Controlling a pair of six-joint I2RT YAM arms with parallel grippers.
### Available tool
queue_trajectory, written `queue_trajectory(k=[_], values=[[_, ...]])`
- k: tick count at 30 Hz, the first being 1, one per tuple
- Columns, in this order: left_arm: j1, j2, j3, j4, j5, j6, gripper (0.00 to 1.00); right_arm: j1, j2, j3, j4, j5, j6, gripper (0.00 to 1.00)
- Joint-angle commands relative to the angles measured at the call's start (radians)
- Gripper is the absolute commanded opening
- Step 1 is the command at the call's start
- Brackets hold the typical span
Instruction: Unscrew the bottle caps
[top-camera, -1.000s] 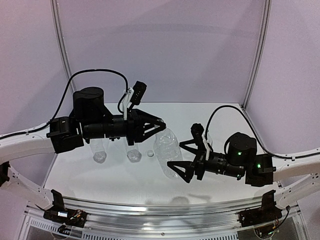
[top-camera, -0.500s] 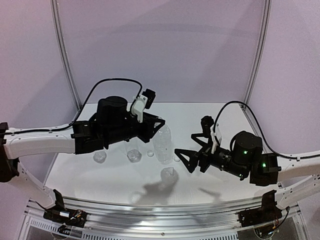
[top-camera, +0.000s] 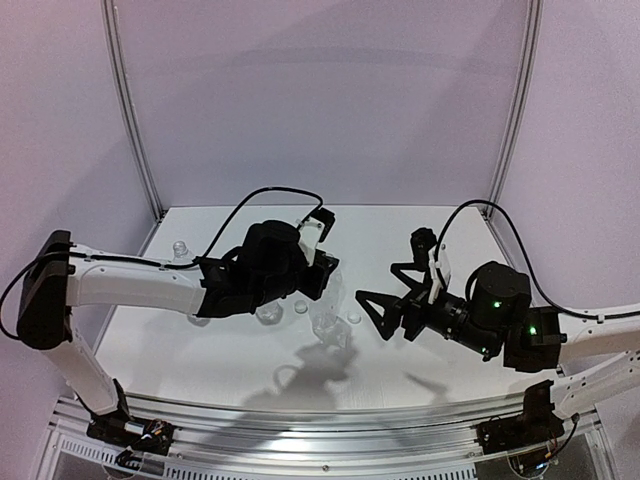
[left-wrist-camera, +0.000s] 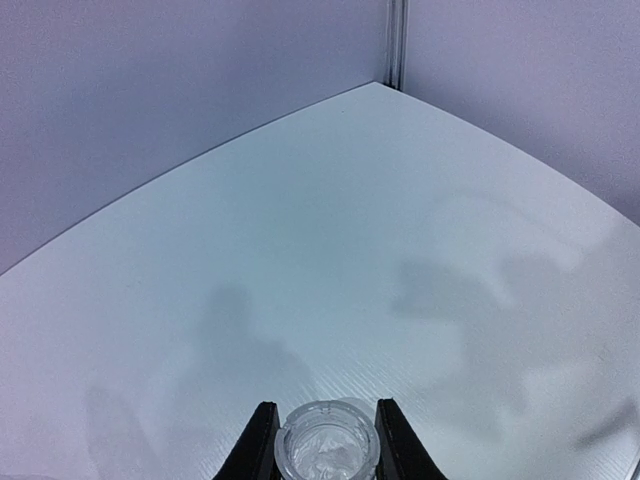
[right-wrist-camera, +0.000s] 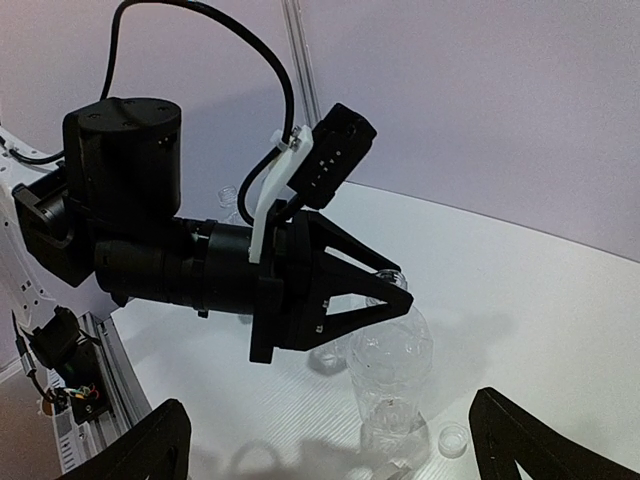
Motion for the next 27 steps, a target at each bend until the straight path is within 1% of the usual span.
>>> queue_trajectory(k=[1, 6, 11, 16, 27], values=[[0.004, 0.024, 0.042, 0.053, -0.009, 0.016, 0.15, 0.005, -0.023, -0.022, -0.024, 0.017, 0.011, 0.99], [0.001, 0.02, 0.035, 0.059, -0.012, 0.027, 0.19, 0.005, -0.018, -0.021, -0.021, 0.017, 0.01, 0.99], [-0.003, 0.028, 0.034, 0.069, -0.017, 0.045, 0.31, 0.004, -0.02, -0.022, -0.021, 0.018, 0.009, 0.99], [-0.005, 0.032, 0.034, 0.069, -0.021, 0.049, 0.34, 0.005, -0.026, -0.025, -0.019, 0.02, 0.009, 0.99], [-0.005, 0.033, 0.026, 0.083, -0.017, 0.043, 0.45, 0.005, -0.03, -0.027, -0.019, 0.022, 0.008, 0.99]])
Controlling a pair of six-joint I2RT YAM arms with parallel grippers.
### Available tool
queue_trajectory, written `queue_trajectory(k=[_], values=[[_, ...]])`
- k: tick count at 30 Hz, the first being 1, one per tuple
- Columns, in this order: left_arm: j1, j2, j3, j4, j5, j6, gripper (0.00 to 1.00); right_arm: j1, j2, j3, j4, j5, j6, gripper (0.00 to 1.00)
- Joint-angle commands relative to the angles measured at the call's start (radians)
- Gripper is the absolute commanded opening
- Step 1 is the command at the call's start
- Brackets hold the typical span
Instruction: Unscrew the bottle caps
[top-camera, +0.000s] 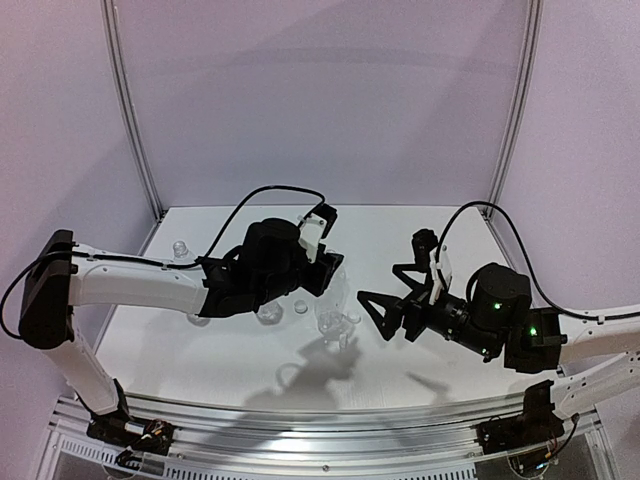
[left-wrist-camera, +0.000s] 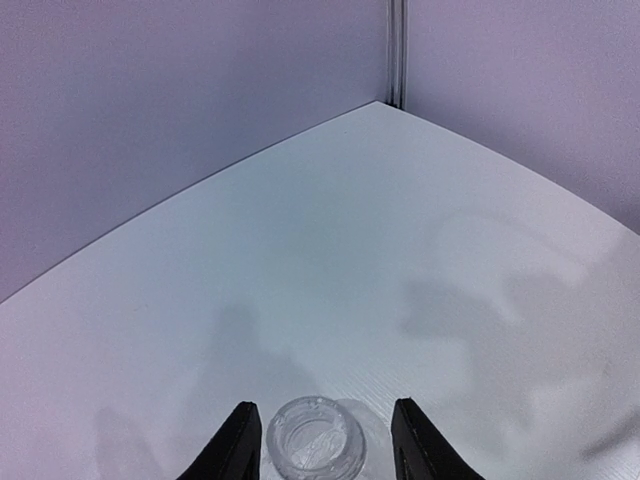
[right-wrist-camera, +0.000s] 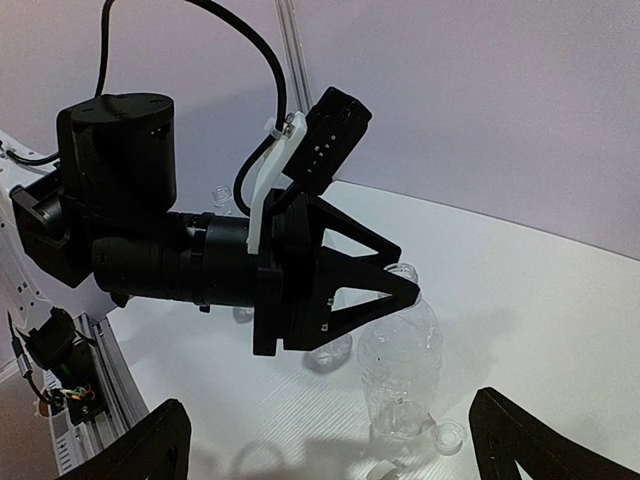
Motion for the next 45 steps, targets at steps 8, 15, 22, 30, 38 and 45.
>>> queue_trajectory(k=[8, 15, 22, 30, 38, 45], values=[[-0.005, -0.005, -0.007, 0.044, -0.006, -0.004, 0.49, 0.004, -0.023, -0.016, -0.02, 0.008, 0.004, 0.99], [-0.013, -0.077, -0.047, 0.045, 0.009, -0.01, 0.67, 0.005, -0.029, -0.015, -0.027, 0.009, 0.005, 0.99], [-0.032, -0.238, -0.116, 0.019, -0.044, -0.019, 0.98, 0.004, -0.039, -0.014, -0.036, 0.02, 0.01, 0.99], [-0.055, -0.531, -0.213, -0.078, -0.232, -0.021, 0.99, 0.005, -0.153, -0.045, -0.151, 0.429, 0.159, 0.99], [-0.02, -0.794, -0.357, -0.041, -0.399, -0.022, 0.99, 0.003, -0.273, -0.114, -0.194, 0.679, 0.325, 0.99], [-0.006, -0.834, -0.355, -0.066, -0.376, -0.04, 0.99, 0.003, -0.171, -0.101, -0.152, 0.619, 0.296, 0.99]])
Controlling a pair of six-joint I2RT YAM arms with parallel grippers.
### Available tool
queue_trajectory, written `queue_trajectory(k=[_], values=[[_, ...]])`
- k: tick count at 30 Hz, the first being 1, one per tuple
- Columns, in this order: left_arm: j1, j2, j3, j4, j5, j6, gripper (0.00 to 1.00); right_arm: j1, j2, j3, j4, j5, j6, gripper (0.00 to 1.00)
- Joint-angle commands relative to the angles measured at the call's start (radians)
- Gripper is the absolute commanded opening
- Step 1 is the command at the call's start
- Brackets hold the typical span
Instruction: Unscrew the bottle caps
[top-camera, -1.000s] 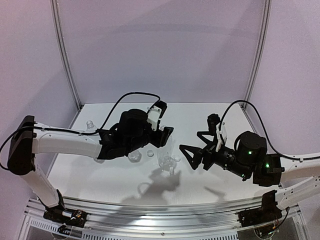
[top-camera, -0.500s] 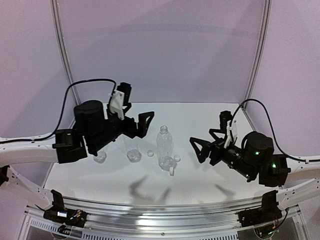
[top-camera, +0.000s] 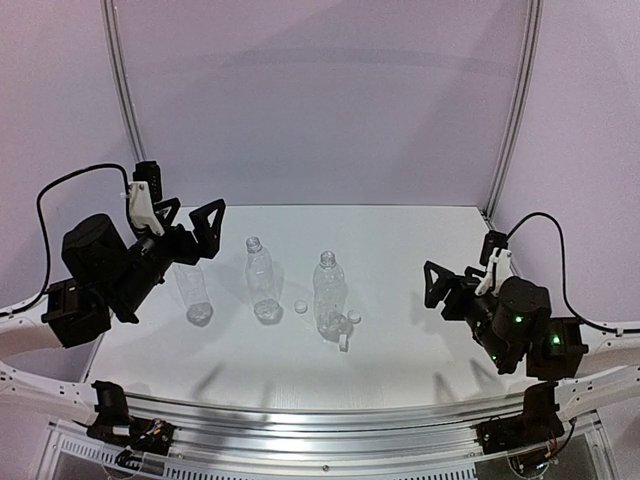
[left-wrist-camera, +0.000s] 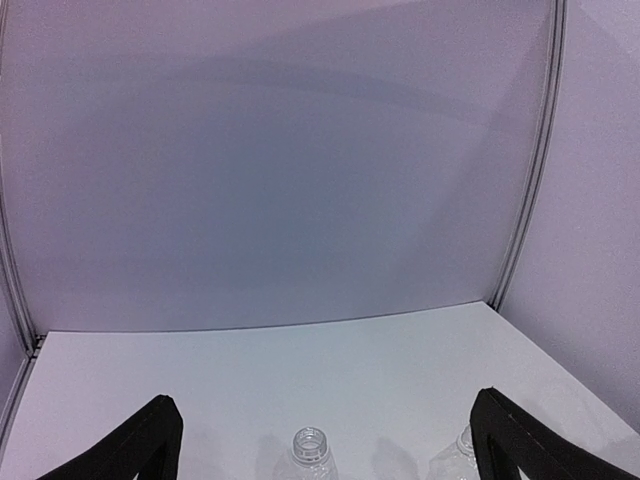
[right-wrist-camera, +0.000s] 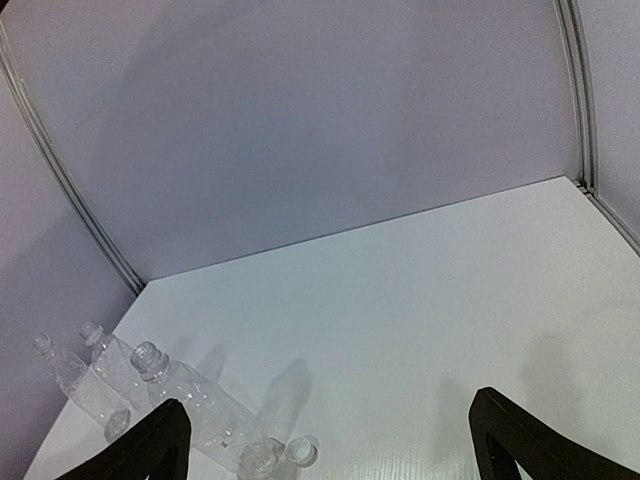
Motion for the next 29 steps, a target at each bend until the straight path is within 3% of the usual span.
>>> queue_trajectory(k=[1, 21, 29], values=[[0.005, 0.0, 0.002, -0.039, -0.006, -0.012, 0.99, 0.003, 0.055, 0.001, 0.02, -0.001, -0.008, 0.99], [0.003, 0.005, 0.015, -0.056, 0.035, -0.021, 0.99, 0.003, 0.027, -0.083, 0.22, -0.17, -0.186, 0.99], [0.004, -0.004, 0.013, -0.06, 0.034, -0.02, 0.99, 0.003, 0.035, -0.066, 0.185, -0.154, -0.16, 0.99]])
